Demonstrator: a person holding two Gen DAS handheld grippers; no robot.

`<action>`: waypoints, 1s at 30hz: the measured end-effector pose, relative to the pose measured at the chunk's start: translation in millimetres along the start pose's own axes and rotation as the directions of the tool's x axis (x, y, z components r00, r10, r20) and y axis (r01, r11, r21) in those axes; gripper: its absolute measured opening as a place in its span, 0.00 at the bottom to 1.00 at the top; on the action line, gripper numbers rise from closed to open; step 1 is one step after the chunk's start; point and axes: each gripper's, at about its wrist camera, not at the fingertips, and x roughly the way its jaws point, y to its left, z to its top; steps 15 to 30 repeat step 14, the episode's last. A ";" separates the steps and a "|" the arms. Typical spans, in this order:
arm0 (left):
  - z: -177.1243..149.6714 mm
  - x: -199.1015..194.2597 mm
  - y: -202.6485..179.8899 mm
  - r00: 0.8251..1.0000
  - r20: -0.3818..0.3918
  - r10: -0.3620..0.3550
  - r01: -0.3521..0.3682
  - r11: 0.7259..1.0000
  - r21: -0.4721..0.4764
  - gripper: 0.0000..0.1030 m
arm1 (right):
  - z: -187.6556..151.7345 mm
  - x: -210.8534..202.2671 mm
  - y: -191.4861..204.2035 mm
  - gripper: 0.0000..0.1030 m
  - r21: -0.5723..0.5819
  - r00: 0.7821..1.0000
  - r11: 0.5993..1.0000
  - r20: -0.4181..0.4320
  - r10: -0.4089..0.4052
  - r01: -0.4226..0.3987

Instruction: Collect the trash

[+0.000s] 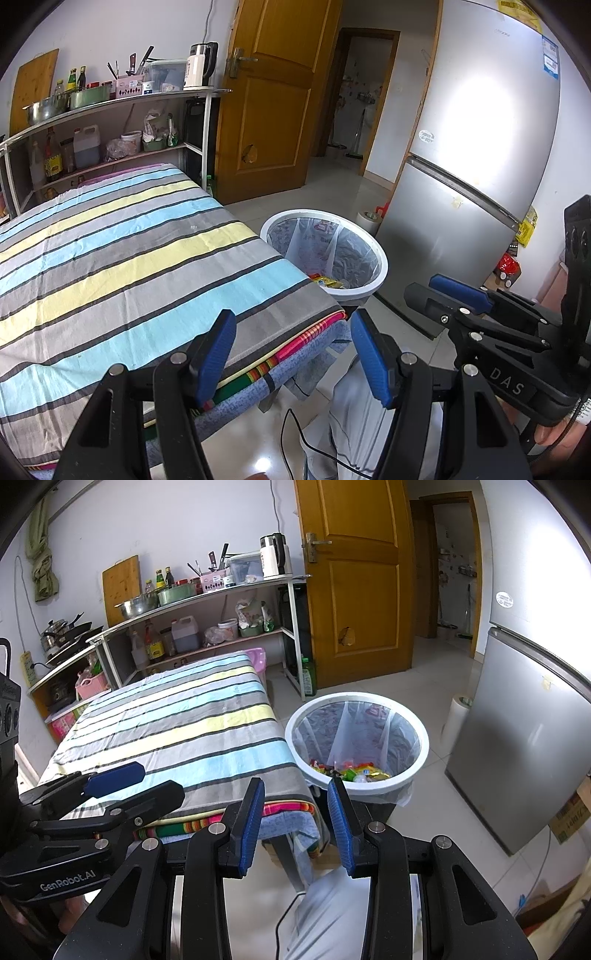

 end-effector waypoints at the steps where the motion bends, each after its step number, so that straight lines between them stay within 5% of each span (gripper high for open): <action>1: -0.2 0.3 -0.5 1.000 0.000 0.014 -0.014 1.000 0.004 0.65 | -0.5 0.3 -0.3 0.36 0.001 1.000 1.000 -0.002 -0.001 0.001; 30: -1.1 1.3 -2.9 0.999 0.008 0.041 -0.041 0.999 0.008 0.65 | -4.3 1.4 -3.8 0.36 0.007 1.000 1.000 -0.004 -0.004 0.004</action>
